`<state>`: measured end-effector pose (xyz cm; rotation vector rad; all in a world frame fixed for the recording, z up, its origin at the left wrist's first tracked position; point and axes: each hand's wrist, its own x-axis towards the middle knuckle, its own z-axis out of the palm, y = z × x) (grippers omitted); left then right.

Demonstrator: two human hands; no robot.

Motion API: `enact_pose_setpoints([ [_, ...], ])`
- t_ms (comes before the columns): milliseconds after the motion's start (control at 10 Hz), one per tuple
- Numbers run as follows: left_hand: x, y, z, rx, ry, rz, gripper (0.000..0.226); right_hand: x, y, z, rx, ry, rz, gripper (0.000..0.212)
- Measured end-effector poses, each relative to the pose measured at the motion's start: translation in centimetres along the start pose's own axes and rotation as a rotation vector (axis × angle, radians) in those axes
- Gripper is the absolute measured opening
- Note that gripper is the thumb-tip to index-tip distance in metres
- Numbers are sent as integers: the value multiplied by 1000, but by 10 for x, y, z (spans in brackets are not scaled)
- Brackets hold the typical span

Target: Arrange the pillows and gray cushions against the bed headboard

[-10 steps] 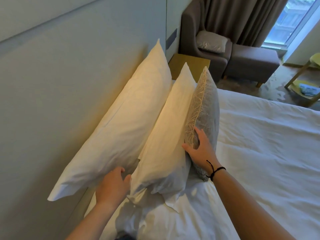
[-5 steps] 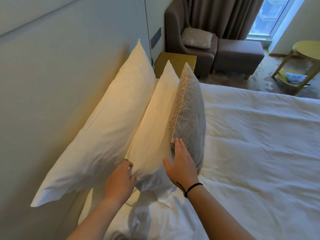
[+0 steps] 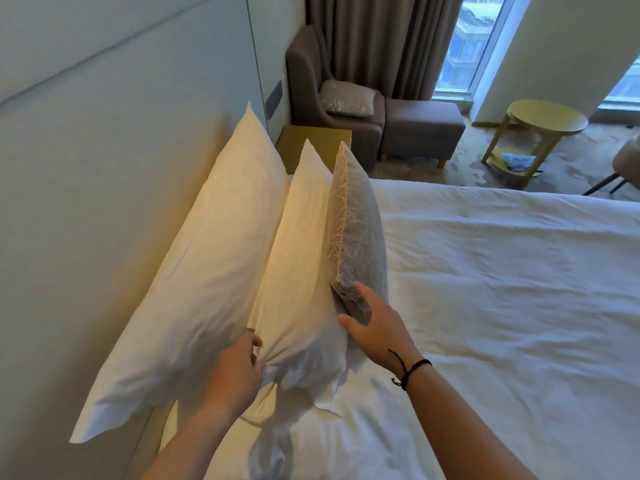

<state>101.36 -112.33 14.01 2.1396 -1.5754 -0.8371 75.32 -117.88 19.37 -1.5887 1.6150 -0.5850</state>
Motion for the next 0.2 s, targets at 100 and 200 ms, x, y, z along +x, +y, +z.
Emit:
enact_pose_setpoints([
  [100, 4, 1, -4, -7, -12, 18, 16, -28, -25, -38, 125, 103, -13, 37],
  [200, 11, -1, -2, -48, -12, 57, 9, -60, -56, -77, 282, 309, -114, 9],
])
